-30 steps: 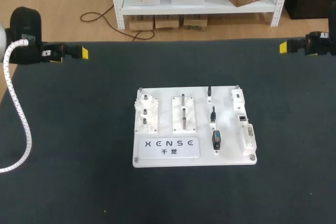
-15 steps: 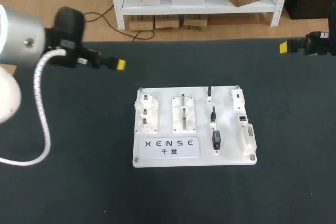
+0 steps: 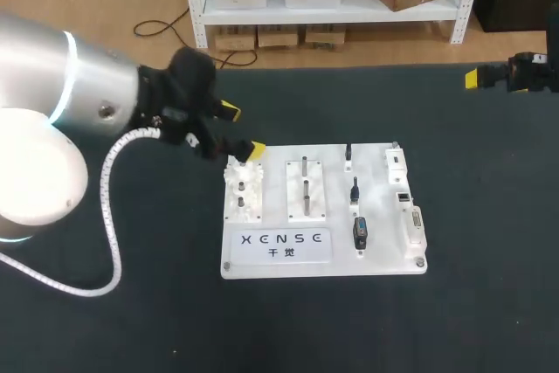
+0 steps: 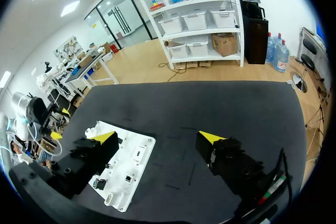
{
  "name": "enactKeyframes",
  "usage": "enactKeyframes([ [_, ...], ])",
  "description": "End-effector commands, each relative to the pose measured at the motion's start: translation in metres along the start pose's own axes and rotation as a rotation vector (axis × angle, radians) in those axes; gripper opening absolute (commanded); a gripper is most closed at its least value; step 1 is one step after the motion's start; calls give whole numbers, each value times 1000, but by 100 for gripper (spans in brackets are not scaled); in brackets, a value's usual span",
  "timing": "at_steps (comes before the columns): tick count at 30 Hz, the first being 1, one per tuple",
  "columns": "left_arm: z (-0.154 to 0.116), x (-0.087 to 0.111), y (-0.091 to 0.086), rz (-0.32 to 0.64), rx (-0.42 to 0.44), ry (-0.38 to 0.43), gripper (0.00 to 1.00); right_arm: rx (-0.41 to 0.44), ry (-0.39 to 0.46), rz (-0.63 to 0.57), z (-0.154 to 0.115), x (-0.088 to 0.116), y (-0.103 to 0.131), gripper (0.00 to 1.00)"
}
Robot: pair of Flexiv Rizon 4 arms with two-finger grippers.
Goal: Insert the Ethernet cable into its matching sockets.
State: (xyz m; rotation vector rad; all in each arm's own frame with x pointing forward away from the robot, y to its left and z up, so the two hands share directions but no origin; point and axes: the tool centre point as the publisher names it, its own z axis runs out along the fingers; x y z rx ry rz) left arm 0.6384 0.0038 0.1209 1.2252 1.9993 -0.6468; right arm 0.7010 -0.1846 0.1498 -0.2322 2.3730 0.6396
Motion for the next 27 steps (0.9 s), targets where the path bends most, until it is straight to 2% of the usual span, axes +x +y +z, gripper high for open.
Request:
enactKeyframes([
  [1, 15, 4, 3, 347, 364, -249, 100, -2, 0, -1, 0, 0, 0, 100],
  [9, 39, 8, -1, 343, 404, -256, 100, -2, 0, -1, 0, 0, 0, 100],
  [17, 48, 16, -6, 330, 440, -244, 100, -2, 0, -1, 0, 0, 0, 100],
  [22, 42, 21, -12, 320, 422, -228, 100, -2, 0, -1, 0, 0, 0, 100],
  [27, 34, 26, -20, 321, 363, -208, 100, -2, 0, -1, 0, 0, 0, 100],
])
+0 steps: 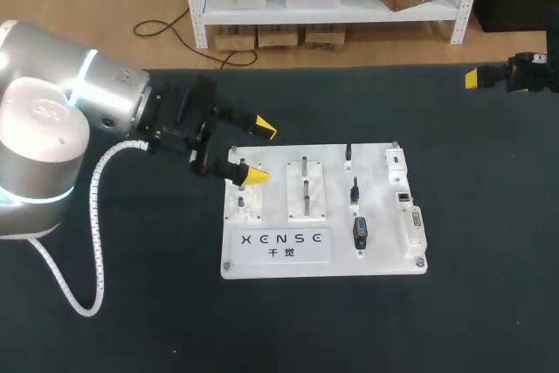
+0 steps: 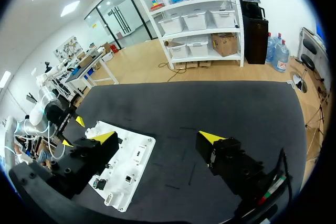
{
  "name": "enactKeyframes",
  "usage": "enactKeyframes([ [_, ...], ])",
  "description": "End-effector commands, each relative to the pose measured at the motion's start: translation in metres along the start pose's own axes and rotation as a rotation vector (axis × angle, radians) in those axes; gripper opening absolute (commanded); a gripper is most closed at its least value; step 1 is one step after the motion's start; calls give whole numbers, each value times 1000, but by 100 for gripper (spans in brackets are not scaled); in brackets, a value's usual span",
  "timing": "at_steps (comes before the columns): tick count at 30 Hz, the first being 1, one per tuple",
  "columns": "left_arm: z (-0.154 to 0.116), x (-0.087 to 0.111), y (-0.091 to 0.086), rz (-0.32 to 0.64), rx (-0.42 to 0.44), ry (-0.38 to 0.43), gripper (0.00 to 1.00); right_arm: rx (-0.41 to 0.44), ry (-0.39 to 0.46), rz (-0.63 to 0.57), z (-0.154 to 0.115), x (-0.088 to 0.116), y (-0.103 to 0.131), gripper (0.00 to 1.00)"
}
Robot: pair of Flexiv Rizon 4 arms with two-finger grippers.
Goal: Insert the Ethernet cable into its matching sockets.
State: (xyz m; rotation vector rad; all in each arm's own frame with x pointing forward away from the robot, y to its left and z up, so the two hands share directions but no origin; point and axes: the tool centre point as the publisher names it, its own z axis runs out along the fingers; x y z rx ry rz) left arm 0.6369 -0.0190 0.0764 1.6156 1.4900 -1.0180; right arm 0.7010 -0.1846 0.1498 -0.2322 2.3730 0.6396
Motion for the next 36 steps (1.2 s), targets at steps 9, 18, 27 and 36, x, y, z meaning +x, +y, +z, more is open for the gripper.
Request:
enactKeyframes([
  [9, -8, 3, -30, -34, -103, 21, 100, -2, 0, -1, 0, 0, 0, 100],
  [18, -7, 6, -32, -43, -118, 57, 100, -2, 0, -1, 0, 0, 0, 100],
  [27, -7, 6, -32, -43, -118, 57, 100, -2, 0, -1, 0, 0, 0, 100],
  [36, -7, 6, -32, -43, -118, 57, 100, 21, 17, 18, 0, 0, 6, 100],
])
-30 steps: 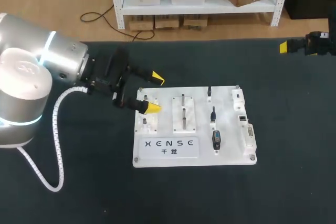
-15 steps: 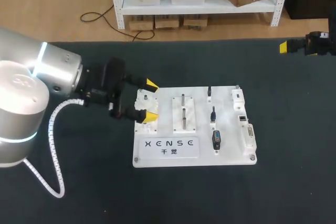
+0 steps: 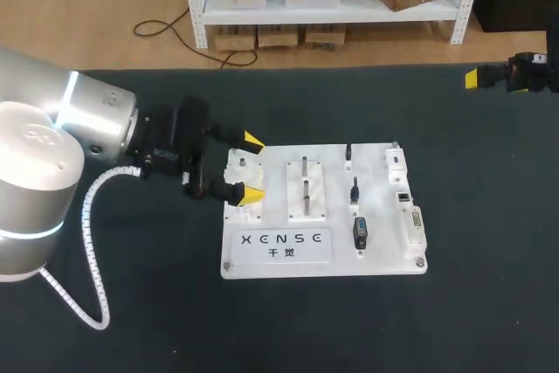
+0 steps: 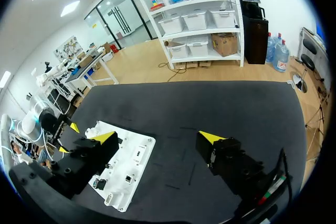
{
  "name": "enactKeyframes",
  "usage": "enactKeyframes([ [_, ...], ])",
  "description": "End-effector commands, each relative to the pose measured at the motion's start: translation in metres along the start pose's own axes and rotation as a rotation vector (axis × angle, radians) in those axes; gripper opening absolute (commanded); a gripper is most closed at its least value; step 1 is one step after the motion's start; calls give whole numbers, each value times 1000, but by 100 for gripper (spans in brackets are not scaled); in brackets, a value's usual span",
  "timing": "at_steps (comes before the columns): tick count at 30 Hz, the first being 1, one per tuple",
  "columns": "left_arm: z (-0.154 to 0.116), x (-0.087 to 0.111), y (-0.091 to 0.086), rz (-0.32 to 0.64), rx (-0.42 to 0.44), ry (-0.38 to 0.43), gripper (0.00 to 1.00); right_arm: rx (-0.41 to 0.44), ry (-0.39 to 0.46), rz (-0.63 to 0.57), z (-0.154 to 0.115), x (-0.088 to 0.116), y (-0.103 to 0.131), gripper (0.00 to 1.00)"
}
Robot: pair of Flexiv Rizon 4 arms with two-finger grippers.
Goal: Insert the Ethernet cable into its matching sockets.
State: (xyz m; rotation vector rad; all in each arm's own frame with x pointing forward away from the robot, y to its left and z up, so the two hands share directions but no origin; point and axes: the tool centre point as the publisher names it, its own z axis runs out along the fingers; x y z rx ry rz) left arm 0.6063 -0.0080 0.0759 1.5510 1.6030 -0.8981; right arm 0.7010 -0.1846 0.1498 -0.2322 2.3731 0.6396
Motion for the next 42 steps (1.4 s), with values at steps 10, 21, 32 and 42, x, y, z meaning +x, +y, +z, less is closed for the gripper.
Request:
enactKeyframes([
  [10, 0, 1, -1, 2, -4, -4, 100, 227, 164, 38, 10, 17, 89, 100],
  [21, 0, 1, -1, 2, -4, -4, 100, 322, 326, 50, 34, 55, 141, 100],
  [32, 0, 1, -1, 2, -4, -4, 100, 371, 464, 49, 79, 96, 145, 100],
  [42, 0, 1, -1, 2, -4, -4, 100, 382, 524, 45, 106, 115, 145, 100],
])
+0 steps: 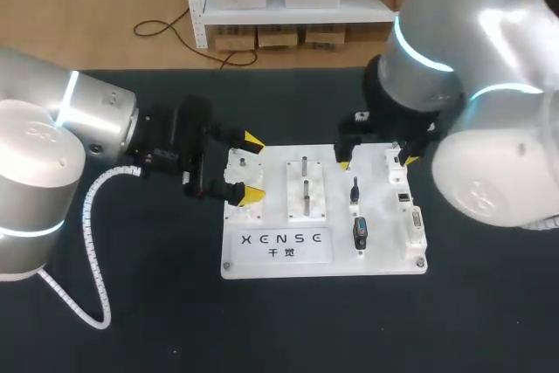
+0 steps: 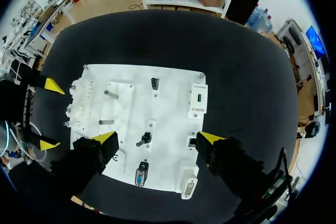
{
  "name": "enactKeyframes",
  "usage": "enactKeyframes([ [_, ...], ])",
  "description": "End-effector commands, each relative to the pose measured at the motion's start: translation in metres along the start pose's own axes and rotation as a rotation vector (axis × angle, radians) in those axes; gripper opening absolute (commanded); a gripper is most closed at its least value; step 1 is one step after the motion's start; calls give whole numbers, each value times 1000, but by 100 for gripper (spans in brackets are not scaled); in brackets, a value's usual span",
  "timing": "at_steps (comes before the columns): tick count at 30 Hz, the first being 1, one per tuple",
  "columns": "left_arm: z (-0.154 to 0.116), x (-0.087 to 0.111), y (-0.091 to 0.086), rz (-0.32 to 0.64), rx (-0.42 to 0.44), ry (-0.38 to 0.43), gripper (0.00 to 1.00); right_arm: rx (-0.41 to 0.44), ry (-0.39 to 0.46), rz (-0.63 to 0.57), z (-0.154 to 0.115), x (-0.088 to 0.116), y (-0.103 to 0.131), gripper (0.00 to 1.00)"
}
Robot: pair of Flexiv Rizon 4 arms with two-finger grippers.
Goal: Insert the Ethernet cable into its matching sockets.
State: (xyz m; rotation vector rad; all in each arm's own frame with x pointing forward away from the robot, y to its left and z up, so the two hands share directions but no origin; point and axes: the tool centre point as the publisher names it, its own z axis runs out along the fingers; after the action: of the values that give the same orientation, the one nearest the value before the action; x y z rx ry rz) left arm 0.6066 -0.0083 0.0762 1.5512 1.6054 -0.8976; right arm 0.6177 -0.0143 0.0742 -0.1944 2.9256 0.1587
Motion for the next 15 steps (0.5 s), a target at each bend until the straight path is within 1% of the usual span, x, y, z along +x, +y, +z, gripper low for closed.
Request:
enactKeyframes([
  [1, 0, 1, -1, 3, -4, -6, 100, 14, 32, 1, 17, -4, 6, 100],
  [7, 0, 1, -1, 3, -4, -6, 100, 17, 79, -5, 34, 7, 10, 100],
  [11, 0, 1, -1, 3, -4, -6, 100, 19, 96, -2, 41, 13, 12, 100],
  [12, 0, 1, -1, 3, -4, -6, 100, 20, 98, -3, 42, 14, 13, 95],
  [15, 0, 1, -1, 3, -4, -6, 100, 28, 104, -7, 45, 17, 12, 75],
])
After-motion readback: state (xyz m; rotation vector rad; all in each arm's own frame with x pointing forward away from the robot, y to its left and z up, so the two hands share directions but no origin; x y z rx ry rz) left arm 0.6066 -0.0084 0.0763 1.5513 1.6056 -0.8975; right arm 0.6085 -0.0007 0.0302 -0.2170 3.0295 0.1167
